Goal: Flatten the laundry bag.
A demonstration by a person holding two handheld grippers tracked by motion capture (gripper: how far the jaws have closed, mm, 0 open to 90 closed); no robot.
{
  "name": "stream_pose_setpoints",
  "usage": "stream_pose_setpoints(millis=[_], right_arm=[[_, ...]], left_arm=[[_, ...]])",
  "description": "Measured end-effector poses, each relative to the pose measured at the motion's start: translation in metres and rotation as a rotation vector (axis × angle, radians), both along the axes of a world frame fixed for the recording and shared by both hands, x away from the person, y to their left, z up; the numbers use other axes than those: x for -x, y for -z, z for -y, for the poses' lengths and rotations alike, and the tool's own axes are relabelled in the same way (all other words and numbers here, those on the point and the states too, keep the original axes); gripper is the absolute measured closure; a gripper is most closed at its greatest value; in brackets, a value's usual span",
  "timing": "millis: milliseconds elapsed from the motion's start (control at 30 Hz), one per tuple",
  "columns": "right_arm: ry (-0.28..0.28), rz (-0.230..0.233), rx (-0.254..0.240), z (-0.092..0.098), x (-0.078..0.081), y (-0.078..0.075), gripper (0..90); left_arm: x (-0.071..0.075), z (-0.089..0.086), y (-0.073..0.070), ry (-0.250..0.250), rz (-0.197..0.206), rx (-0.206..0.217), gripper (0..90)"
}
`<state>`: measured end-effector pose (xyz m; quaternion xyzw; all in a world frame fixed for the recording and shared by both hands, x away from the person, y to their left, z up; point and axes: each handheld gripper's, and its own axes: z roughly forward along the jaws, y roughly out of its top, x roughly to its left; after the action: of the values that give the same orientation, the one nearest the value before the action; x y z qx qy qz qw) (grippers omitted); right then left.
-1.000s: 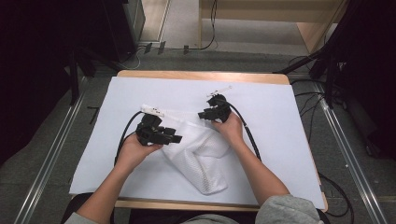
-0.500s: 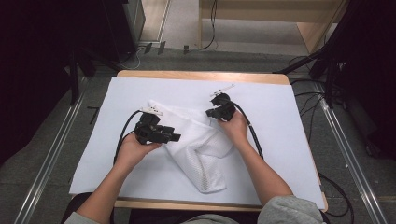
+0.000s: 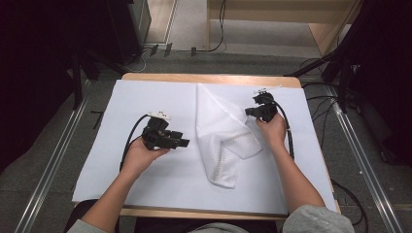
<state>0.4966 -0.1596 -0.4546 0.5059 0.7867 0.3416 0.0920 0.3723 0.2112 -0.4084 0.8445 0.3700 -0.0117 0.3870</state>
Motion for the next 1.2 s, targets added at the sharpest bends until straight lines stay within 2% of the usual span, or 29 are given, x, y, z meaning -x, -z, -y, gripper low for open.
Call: stream_pose_setpoints(millis=[33, 67, 100, 133, 200, 300, 333, 367, 500, 567, 633, 833, 900, 1000, 1067, 1100, 1200], right_arm=[[0.014, -0.004, -0.024, 0.003, 0.002, 0.003, 78.4], [0.014, -0.004, -0.024, 0.003, 0.002, 0.003, 78.4], [0.017, -0.006, -0.039, 0.004, 0.003, 0.003, 72.2], [0.016, -0.006, -0.055, 0.003, 0.004, 0.002, 71.3], [0.006, 0.013, -0.043, 0.003, 0.009, -0.003, 69.5], [-0.002, 0.035, -0.041, 0.005, 0.021, -0.012, 69.6], [-0.012, 0.03, -0.05, 0.007, 0.033, -0.015, 69.8], [-0.012, 0.03, -0.05, 0.007, 0.033, -0.015, 69.8], [-0.04, 0.044, -0.046, 0.01, 0.06, -0.014, 69.9], [-0.048, 0.036, -0.053, 0.011, 0.069, -0.014, 69.9], [-0.056, 0.046, -0.037, 0.011, 0.075, -0.011, 69.9], [-0.069, 0.013, -0.008, 0.006, 0.078, 0.003, 68.5], [-0.072, 0.022, 0.014, 0.004, 0.079, 0.006, 68.1], [-0.069, 0.031, 0.015, 0.003, 0.08, 0.008, 68.8], [-0.086, 0.025, 0.012, 0.001, 0.081, 0.011, 75.6], [-0.089, 0.023, 0.007, -0.002, 0.082, 0.014, 76.3], [-0.093, 0.063, 0.062, -0.006, 0.086, 0.014, 82.7]], left_arm=[[0.0, 0.001, 0.0, 0.001, 0.001, 0.0, 49.1], [0.0, 0.001, 0.0, 0.002, 0.0, -0.004, 49.1], [-0.001, 0.002, 0.0, 0.005, 0.002, -0.001, 49.1], [-0.001, 0.002, 0.0, 0.007, 0.001, -0.001, 49.0], [-0.002, 0.002, 0.0, 0.009, 0.005, 0.0, 49.0], [-0.003, 0.002, -0.001, 0.002, 0.005, 0.007, 48.9], [-0.004, 0.001, -0.001, 0.003, 0.004, 0.005, 48.7], [-0.004, 0.001, -0.001, 0.003, 0.004, 0.004, 48.7], [-0.007, 0.001, -0.001, 0.003, 0.011, -0.003, 48.4], [-0.008, 0.001, -0.001, -0.002, 0.011, -0.002, 48.3], [-0.009, 0.0, -0.001, -0.003, 0.015, -0.005, 48.2], [-0.017, -0.007, 0.0, -0.026, 0.011, 0.001, 48.2], [-0.019, -0.008, 0.001, -0.03, 0.011, 0.003, 48.2], [-0.02, -0.009, 0.001, -0.033, 0.013, 0.004, 48.2], [-0.021, -0.009, 0.0, -0.034, 0.014, 0.007, 48.1], [-0.021, -0.01, 0.0, -0.035, 0.013, 0.007, 48.0], [-0.021, -0.011, 0.0, -0.038, 0.016, 0.008, 48.0]])
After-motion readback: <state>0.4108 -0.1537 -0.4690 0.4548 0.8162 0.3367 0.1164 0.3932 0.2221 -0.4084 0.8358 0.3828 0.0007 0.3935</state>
